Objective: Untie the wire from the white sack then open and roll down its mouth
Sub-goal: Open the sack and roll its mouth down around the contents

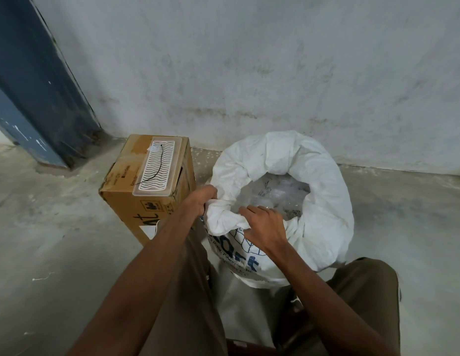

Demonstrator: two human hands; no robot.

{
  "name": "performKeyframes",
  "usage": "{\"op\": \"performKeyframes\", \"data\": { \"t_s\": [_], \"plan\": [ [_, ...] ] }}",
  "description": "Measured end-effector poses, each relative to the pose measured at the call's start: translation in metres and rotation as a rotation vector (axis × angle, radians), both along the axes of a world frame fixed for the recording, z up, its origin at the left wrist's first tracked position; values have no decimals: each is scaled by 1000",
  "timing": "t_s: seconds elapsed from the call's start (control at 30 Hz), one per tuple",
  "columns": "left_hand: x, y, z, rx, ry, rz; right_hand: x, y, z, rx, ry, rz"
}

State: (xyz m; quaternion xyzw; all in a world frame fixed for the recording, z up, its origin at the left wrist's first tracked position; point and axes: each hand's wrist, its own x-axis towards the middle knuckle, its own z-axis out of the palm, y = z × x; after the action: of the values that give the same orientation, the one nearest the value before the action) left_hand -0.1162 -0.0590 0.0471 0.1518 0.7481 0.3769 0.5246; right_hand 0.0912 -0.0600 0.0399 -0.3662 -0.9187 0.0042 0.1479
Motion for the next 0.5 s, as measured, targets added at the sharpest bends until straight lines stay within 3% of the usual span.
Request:
{"op": "performKeyframes", "data": {
  "t_s": [0.2,0.37,0.5],
  "plan": [
    [-11,12,5,124,-167,-35,1,15,2,23,-7,-15],
    [-18,19,-1,271,31,87,-4,12,-1,50,-16,-10],
    [-22,23,2,395,-269,249,-5,17,-6,35,35,-8]
  ]
}}
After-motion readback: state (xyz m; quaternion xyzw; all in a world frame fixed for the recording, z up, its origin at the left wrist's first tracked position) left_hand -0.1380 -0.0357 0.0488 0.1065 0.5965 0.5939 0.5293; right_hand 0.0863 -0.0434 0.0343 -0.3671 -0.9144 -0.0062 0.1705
